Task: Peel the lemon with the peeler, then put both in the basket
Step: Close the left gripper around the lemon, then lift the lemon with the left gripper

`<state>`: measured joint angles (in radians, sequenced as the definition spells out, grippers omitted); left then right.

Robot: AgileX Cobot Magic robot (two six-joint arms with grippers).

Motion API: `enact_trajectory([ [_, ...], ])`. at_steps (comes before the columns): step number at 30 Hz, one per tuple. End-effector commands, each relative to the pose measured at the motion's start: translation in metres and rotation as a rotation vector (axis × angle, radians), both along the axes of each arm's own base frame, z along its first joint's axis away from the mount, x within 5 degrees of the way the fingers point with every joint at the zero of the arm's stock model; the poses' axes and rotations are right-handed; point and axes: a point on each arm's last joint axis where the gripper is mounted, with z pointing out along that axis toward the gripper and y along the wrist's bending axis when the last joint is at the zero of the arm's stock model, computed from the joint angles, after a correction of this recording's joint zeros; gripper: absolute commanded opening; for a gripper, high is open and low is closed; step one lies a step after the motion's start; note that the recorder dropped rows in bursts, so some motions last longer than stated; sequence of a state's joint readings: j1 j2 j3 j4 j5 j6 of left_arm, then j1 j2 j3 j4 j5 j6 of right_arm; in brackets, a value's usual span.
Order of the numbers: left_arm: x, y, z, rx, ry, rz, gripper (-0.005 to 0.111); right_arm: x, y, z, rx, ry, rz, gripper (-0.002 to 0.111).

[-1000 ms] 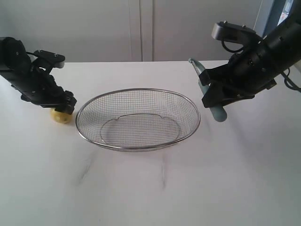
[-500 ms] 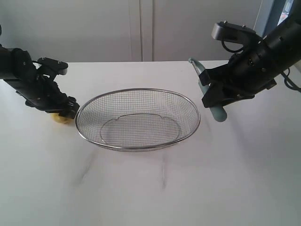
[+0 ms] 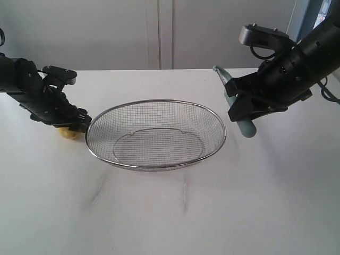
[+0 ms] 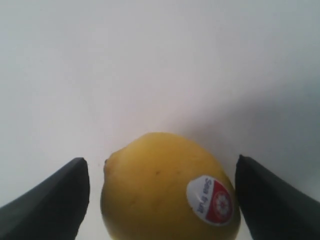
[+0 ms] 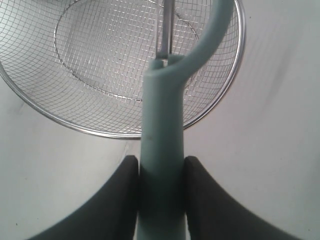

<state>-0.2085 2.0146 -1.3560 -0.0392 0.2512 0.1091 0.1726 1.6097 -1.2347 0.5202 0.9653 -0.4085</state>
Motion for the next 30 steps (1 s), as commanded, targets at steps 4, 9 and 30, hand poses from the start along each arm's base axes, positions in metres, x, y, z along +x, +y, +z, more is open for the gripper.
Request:
enact_trajectory([
  [4, -0.001, -0.002, -0.001, -0.015, 0.011, 0.013, 0.082, -0.001, -0.001, 0.003, 0.008, -0.008, -0.009, 0.0],
  [9, -0.001, -0.002, -0.005, -0.02, 0.029, 0.026, 0.082, -0.001, -0.001, 0.003, 0.008, -0.008, -0.009, 0.0],
  [30, -0.001, -0.002, -0.012, -0.037, 0.052, 0.064, 0.047, -0.001, -0.001, 0.003, 0.008, -0.008, -0.009, 0.0],
])
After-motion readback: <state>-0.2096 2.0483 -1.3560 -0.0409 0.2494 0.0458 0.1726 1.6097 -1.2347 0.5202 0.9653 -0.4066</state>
